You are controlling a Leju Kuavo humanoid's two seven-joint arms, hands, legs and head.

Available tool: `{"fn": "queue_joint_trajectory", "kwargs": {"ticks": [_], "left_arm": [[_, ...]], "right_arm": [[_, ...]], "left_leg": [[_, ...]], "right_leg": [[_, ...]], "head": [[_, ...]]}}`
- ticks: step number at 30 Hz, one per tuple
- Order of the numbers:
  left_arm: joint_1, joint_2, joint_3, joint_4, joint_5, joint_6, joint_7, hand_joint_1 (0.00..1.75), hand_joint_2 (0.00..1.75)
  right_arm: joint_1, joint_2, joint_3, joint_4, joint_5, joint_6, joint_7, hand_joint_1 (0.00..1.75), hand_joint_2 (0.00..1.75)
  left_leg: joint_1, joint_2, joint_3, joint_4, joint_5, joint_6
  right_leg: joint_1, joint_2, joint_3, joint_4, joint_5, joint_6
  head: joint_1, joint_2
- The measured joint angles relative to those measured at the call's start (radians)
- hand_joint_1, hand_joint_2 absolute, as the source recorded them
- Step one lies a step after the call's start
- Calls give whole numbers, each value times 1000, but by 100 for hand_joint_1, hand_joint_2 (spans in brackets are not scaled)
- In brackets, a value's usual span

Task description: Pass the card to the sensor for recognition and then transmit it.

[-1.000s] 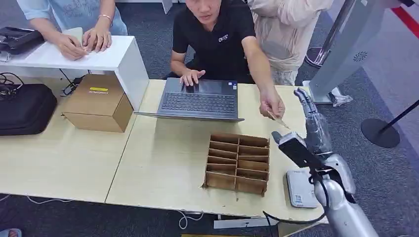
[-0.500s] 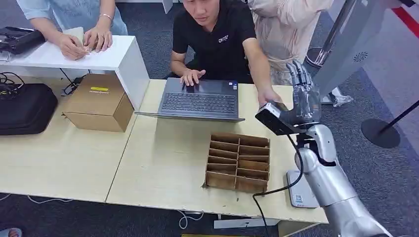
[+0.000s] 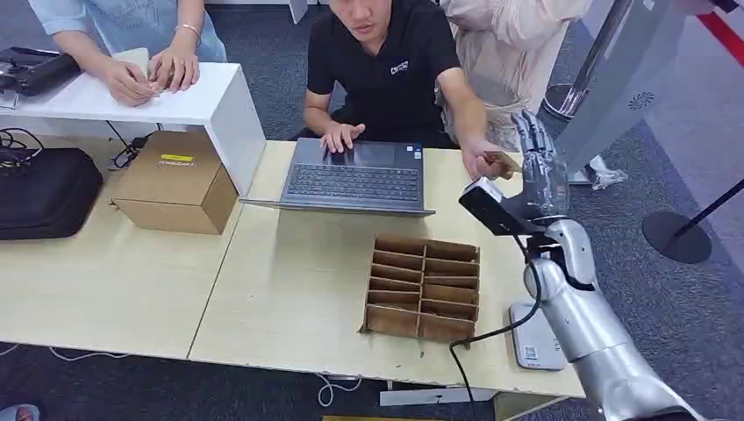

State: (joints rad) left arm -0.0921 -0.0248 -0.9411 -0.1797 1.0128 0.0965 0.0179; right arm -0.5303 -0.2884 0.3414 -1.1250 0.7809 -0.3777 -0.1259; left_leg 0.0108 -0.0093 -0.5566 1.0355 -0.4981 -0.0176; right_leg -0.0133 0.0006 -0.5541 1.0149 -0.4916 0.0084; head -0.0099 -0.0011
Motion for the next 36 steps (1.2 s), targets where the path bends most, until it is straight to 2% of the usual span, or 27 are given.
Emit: {"fn": "queue_joint_trajectory", "kwargs": {"ticks": [4, 6, 8, 9, 10, 11, 13, 36], "left_arm": [[0, 0, 0, 0, 0, 0, 0, 0, 175], [0, 1, 0, 0, 2, 0, 0, 0, 175], [0, 1, 0, 0, 2, 0, 0, 0, 175], [0, 1, 0, 0, 3, 0, 0, 0, 175], [1, 1, 0, 0, 4, 0, 0, 0, 175], [1, 1, 0, 0, 6, 0, 0, 0, 175], [1, 1, 0, 0, 8, 1, 0, 0, 175], [2, 1, -1, 0, 21, 1, 2, 0, 175]], "right_arm": [[10, -9, -7, -19, -5, 7, -2, 0, 175], [13, -11, -10, -24, -9, 9, -2, 9, 175], [14, -11, -12, -24, -15, 14, -2, 103, 175], [14, -11, -14, -24, -16, 17, -2, 103, 175], [14, -11, -15, -25, -16, 18, -2, 134, 175], [14, -11, -15, -25, -16, 19, -3, 157, 175], [14, -11, -15, -26, -16, 19, -4, 175, 175], [37, -2, -26, -70, 40, 15, 11, 175, 175]], "left_leg": [[0, 0, 0, 0, 0, 0], [0, 0, 0, 0, 0, 0], [0, 0, 0, 0, 0, 0], [0, 0, 0, 0, 0, 0], [0, 0, 0, 0, 0, 0], [0, 0, 0, 0, 0, 0], [0, 0, -1, 0, 0, 0], [0, 0, -1, 0, 0, 0]], "right_leg": [[0, 0, 0, 0, 0, 0], [0, 0, 0, 0, 0, 0], [0, 0, 0, 0, 0, 0], [0, 0, 0, 0, 0, 0], [0, 0, 0, 0, 0, 0], [0, 0, 0, 0, 0, 0], [0, 0, 0, 0, 0, 0], [0, 0, -1, 0, 0, 0]], "head": [[0, 0], [0, 0], [0, 0], [0, 0], [0, 0], [0, 0], [0, 0], [0, 0]]}}
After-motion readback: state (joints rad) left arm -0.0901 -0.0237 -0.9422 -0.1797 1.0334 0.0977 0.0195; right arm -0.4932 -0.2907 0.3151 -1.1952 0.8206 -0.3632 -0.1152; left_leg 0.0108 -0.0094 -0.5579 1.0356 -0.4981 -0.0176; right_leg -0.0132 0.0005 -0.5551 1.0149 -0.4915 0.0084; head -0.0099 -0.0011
